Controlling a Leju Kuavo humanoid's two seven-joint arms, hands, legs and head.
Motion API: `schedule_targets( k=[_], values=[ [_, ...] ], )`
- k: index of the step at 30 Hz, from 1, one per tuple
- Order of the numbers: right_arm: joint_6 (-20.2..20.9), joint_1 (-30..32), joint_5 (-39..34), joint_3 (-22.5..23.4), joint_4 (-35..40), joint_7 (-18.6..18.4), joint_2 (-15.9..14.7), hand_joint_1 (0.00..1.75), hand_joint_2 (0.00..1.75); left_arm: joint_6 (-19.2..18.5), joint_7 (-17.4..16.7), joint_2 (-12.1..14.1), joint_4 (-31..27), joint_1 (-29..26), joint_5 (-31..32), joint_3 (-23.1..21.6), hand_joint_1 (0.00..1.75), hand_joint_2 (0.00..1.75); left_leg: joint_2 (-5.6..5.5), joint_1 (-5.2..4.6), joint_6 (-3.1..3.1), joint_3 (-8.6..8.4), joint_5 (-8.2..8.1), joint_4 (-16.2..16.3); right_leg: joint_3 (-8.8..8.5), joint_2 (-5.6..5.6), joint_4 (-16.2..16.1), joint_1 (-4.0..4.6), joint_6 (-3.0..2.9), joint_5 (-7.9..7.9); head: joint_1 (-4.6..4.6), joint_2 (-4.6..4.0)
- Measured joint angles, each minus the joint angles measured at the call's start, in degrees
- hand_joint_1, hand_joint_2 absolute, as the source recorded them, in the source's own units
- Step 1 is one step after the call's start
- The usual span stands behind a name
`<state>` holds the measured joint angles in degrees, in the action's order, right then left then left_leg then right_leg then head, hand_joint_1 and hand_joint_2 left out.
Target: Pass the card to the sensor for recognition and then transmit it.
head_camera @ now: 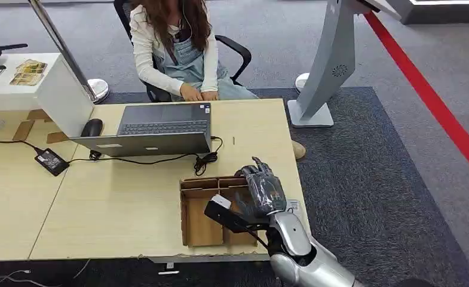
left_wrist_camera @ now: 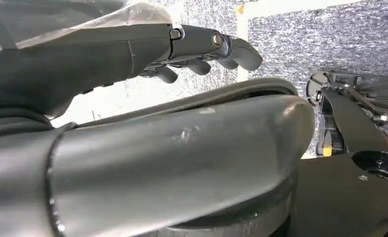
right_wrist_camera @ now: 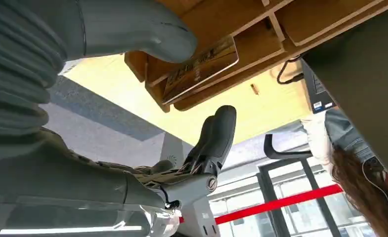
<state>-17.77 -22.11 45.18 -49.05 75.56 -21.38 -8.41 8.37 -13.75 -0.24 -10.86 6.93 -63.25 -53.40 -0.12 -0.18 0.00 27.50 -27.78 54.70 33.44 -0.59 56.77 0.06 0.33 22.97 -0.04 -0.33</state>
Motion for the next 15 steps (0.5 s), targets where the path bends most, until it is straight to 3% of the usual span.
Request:
schedule_targets(
  k=[15],
  values=[
    [-0.11, 0.38, 0.96, -0.02, -0.37, 0.0, 0.13, 0.79, 1.75, 0.68, 0.35, 0.0, 0.0, 0.0, -0.15, -0.15, 0.0, 0.0, 0.0, 0.0, 0.0, 0.01, 0.0, 0.0, 0.0, 0.0, 0.0, 0.0, 0.0, 0.0, 0.0, 0.0]
  ],
)
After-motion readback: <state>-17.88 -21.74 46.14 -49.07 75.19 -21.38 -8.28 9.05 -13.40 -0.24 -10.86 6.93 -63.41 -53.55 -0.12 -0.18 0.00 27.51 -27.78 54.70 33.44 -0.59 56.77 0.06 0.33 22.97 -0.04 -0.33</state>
